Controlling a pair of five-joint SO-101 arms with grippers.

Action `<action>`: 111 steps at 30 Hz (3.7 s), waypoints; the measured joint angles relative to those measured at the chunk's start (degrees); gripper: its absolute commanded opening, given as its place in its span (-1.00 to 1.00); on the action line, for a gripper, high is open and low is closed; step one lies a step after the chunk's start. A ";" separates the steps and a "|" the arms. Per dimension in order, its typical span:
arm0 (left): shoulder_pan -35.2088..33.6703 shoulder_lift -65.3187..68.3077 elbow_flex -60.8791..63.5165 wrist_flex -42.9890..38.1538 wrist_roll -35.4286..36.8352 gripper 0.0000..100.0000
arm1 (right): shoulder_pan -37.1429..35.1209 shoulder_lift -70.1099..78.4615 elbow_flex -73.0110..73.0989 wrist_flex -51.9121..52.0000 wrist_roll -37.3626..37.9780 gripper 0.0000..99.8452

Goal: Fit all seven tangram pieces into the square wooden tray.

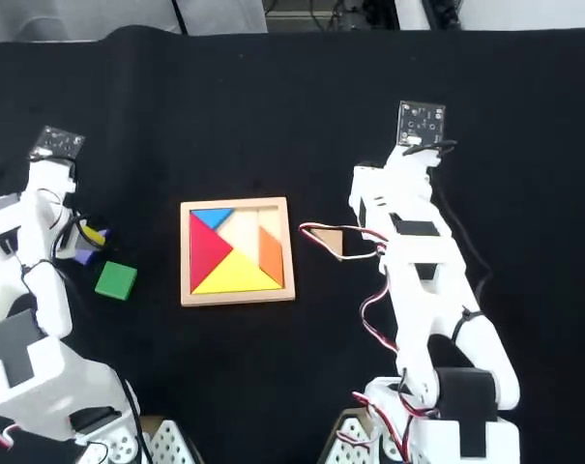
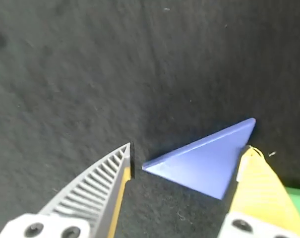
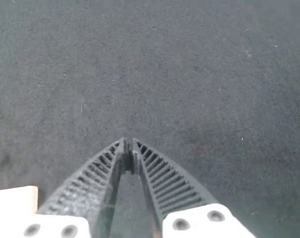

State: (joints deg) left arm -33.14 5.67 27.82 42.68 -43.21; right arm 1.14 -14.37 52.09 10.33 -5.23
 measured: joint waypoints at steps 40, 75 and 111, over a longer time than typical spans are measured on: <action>1.05 22.68 -34.55 28.84 -26.99 -0.33 | 0.00 0.00 0.00 0.00 0.00 -0.97; -0.35 33.14 -45.19 31.65 -24.62 -0.53 | 0.00 0.00 0.00 0.00 0.00 -0.97; 11.52 11.69 -45.19 48.79 12.57 -0.53 | 0.00 0.00 0.00 0.00 0.00 -0.97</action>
State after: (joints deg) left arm -21.63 17.36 -17.36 91.47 -30.64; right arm 1.14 -14.37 52.09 10.33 -5.23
